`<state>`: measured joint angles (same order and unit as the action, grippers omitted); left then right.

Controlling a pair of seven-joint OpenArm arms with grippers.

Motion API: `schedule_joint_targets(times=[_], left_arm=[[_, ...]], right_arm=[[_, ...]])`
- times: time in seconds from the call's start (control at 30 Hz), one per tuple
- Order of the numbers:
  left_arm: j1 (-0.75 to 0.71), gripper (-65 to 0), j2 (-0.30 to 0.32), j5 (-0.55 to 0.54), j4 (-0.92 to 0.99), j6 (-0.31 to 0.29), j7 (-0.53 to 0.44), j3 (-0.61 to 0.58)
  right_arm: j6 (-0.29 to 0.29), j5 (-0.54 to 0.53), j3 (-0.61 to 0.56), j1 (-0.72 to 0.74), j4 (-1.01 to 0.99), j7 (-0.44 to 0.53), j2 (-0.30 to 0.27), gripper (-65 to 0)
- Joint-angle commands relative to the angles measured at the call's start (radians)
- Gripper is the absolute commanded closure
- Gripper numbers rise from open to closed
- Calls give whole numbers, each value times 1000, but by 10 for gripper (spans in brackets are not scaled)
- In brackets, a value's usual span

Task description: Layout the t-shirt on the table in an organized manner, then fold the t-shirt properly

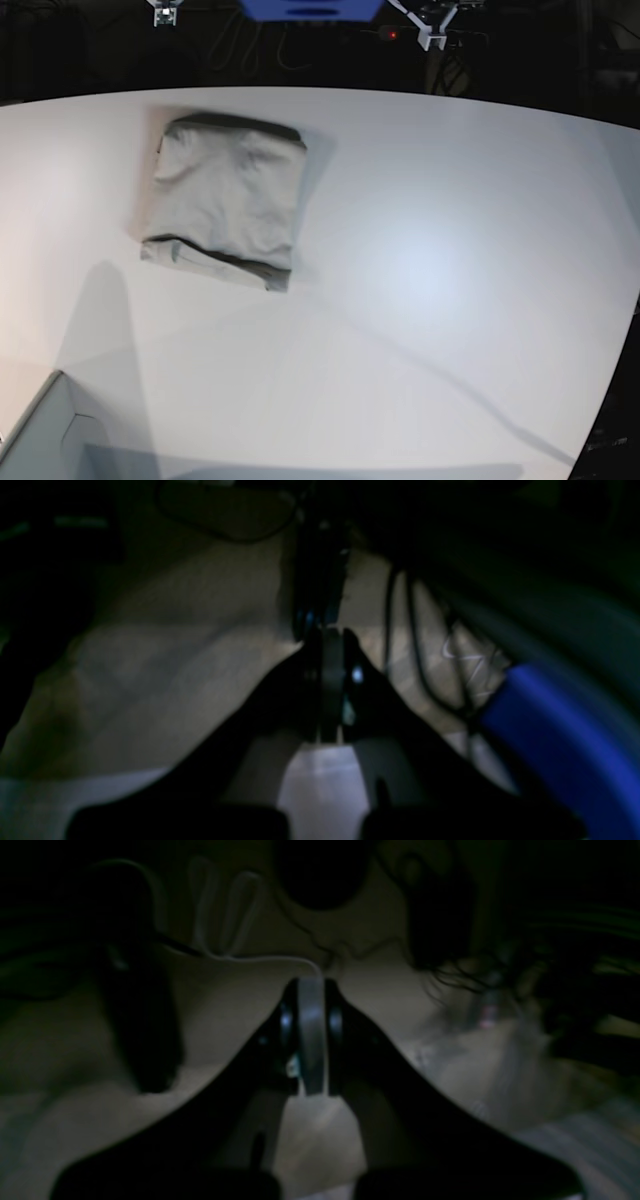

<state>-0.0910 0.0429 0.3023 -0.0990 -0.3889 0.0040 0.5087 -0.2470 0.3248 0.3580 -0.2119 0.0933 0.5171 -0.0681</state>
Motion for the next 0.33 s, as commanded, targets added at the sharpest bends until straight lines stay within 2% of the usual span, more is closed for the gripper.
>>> schedule_joint_targets(times=[0.0, 0.13, 0.3], left_arm=[[-11, 0, -2, 2, 2, -5, 8, 0], [-16, 0, -4, 2, 2, -5, -25, 0], [-17, 0, 4, 2, 9, -5, -75, 0]], right_arm=[[-24, -8, -23, -13, -2, 2, -5, 0], [-24, -8, -112, -13, -4, -45, -9, 0], [-24, -8, -121, -13, -2, -58, -5, 0]])
